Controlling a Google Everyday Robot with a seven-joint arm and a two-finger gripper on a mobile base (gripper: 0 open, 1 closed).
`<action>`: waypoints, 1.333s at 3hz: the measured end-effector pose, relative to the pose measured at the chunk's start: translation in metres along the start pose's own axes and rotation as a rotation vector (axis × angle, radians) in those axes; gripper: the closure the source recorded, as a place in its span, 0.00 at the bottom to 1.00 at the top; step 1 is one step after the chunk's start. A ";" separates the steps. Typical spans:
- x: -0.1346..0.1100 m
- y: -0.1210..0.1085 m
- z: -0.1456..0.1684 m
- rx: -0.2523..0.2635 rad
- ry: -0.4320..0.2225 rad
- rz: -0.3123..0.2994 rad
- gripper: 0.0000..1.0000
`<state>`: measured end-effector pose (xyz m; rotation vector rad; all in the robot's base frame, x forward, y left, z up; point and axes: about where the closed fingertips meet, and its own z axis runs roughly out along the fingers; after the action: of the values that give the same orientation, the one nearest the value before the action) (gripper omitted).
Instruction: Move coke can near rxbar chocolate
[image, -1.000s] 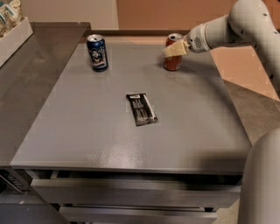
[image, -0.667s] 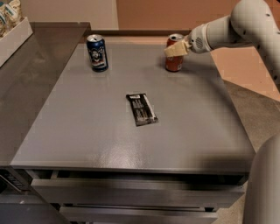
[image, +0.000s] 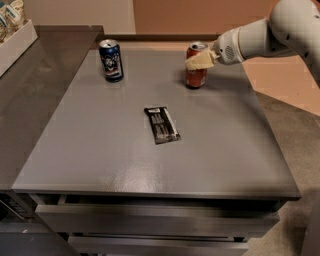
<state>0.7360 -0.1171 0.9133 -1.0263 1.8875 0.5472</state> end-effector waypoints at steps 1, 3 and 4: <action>-0.005 0.039 -0.003 -0.085 -0.019 -0.053 1.00; -0.011 0.096 0.001 -0.233 -0.063 -0.161 1.00; -0.007 0.109 0.006 -0.276 -0.057 -0.181 0.82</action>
Offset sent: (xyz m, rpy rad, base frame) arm -0.0911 0.0555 0.0149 0.0460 -0.0640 0.3008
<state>0.6506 -0.0492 0.9130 -1.3312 1.6788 0.7350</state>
